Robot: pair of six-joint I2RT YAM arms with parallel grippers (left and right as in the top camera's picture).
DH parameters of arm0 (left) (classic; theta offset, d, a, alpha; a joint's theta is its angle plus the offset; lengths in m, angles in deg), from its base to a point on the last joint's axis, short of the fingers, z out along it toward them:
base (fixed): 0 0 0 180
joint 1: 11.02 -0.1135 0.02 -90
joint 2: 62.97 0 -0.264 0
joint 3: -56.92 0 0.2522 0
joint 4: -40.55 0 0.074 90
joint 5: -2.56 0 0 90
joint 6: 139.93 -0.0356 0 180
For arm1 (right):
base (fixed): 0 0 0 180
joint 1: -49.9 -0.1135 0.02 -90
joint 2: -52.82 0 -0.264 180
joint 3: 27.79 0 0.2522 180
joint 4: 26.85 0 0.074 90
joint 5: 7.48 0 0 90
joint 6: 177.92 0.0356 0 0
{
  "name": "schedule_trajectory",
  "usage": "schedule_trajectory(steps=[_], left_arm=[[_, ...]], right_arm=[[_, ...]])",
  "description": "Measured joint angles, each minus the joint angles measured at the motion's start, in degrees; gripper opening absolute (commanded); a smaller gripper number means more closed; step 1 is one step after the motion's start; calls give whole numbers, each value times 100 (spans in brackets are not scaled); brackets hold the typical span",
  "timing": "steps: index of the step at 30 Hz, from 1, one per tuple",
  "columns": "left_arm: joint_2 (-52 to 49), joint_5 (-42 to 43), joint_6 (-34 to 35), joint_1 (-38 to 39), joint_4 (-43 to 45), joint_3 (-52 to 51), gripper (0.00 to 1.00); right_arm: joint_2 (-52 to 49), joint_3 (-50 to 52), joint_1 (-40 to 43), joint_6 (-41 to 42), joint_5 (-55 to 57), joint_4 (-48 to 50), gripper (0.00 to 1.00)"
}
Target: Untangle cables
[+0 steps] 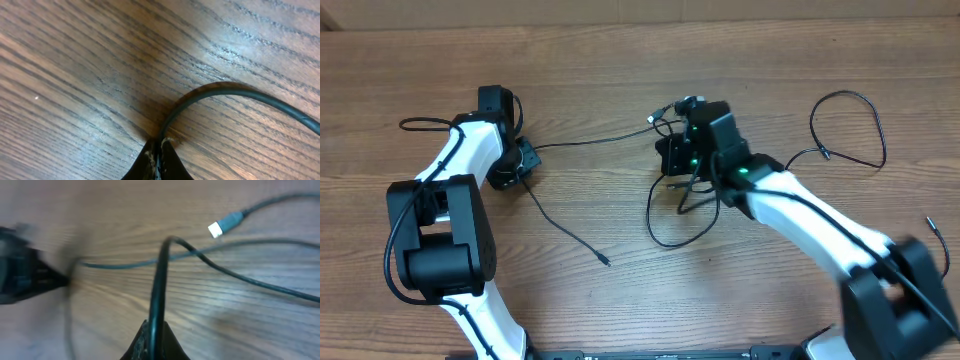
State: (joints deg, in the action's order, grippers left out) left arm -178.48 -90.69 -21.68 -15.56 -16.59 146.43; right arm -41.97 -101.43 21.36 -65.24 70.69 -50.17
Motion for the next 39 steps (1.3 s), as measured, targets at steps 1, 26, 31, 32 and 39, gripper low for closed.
schedule_trajectory(steps=[1, 26, 31, 32, 39], left_arm=[[0, 105, -142, -7, 66, -2, 13], [-181, 4183, -4813, 1447, -874, 929, 98], [-179, 3967, -4916, 1648, -1196, 1692, 97], [-181, 3882, -4929, 1676, -1222, 1738, 96], [-181, 3180, -5357, 2236, -1285, 1875, 95]], right_arm=[[304, 0, 0, -2, -13, -103, 4], [1403, 0, 793, 721, -590, -1803, 4], [1403, 0, 791, 728, -597, -1810, 4], [1403, 0, 791, 728, -592, -1810, 4], [1403, 0, 793, 732, -595, -1851, 4]])
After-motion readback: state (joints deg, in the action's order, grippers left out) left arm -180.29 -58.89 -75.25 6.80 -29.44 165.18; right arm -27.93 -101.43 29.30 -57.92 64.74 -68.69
